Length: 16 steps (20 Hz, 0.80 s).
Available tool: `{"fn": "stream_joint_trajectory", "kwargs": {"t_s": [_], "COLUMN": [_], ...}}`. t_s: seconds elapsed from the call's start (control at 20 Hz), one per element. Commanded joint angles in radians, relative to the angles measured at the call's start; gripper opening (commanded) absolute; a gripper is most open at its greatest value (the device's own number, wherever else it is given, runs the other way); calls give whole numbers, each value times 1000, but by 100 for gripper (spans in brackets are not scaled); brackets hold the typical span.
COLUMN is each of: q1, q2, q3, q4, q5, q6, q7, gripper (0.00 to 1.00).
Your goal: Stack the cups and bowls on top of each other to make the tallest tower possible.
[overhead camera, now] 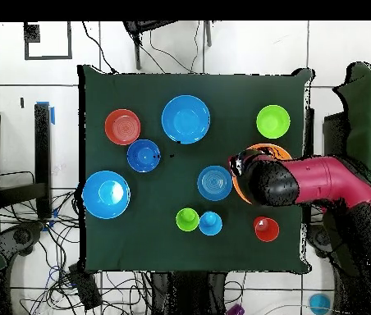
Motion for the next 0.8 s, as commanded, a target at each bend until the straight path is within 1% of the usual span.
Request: {"fn": "stream_joint_trajectory", "kwargs": {"t_s": [0.05, 0.25, 0.4, 0.5, 0.8], "q1": [18, 22, 44, 54, 71], "q2": [25, 61, 127, 157, 201], "q3": [30, 28, -3, -22, -51], "q4": [65, 56, 22, 9, -3], "q5": [-23, -31, -75, -98, -161], "q6": [78, 61, 28, 10, -41], "q7": [-193, -178, -154, -139, -113], "gripper": [100, 100, 100, 100, 100]}}
